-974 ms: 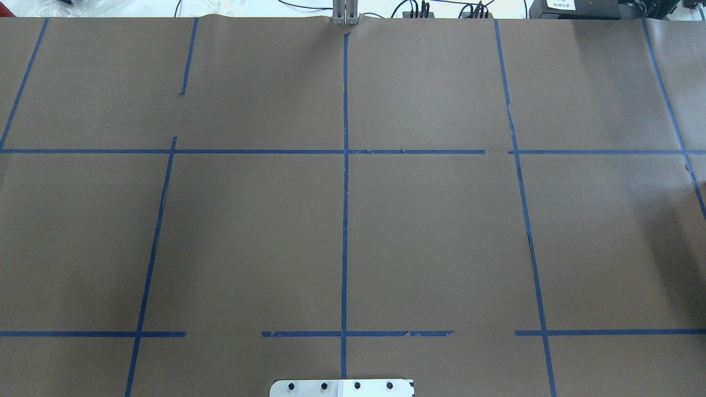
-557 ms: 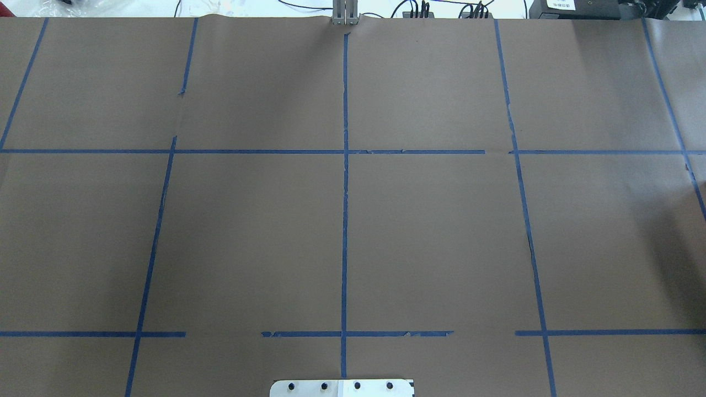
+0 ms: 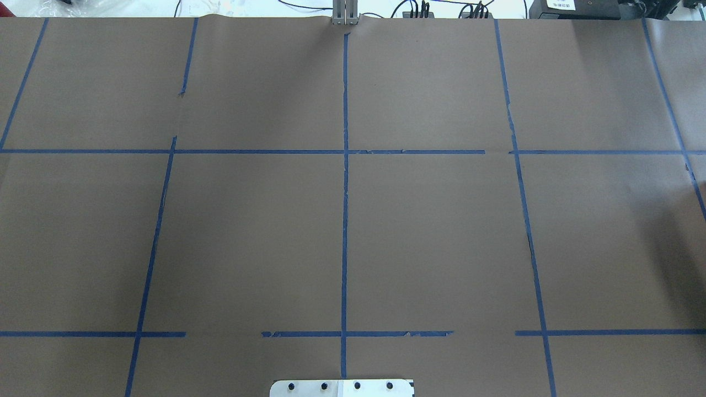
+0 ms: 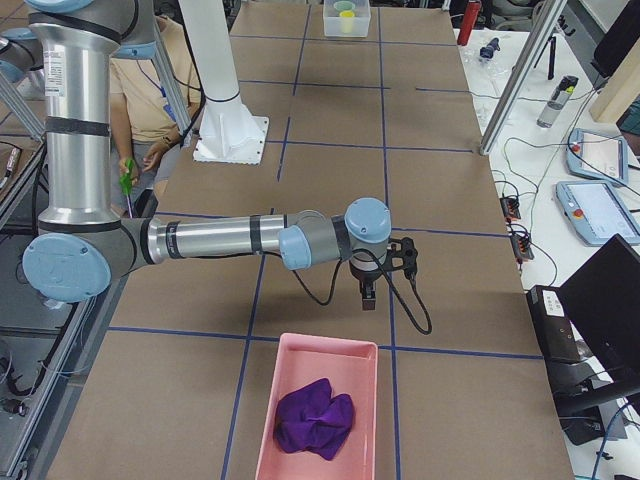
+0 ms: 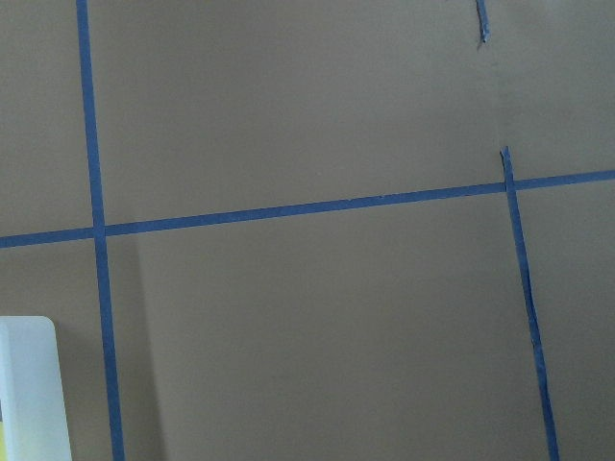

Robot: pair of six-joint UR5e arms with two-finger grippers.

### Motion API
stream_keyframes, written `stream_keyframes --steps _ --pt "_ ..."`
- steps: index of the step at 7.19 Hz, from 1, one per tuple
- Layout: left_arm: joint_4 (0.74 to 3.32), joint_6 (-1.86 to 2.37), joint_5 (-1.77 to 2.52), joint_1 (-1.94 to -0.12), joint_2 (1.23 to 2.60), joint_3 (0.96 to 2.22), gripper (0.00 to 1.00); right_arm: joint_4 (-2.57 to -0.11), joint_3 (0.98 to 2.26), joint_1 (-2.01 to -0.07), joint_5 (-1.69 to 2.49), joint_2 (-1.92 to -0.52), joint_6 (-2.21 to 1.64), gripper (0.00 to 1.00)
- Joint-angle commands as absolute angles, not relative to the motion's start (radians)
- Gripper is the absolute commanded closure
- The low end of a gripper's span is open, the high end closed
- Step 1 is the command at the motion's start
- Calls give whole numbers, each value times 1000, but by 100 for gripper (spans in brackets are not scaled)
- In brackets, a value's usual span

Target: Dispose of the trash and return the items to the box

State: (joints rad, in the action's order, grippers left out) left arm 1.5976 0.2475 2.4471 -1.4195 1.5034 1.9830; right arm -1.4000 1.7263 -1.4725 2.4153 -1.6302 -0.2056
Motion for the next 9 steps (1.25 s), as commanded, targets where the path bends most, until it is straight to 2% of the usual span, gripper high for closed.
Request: stream_keyframes --steps 1,9 --pt "1598 247 2448 -1420 1503 1982 0 -1399 1749 -1473 2424 -1649 -207 0" --pt "1704 206 2450 -1365 1471 1930 0 -1516 1761 -1456 2433 -1603 -147 0"
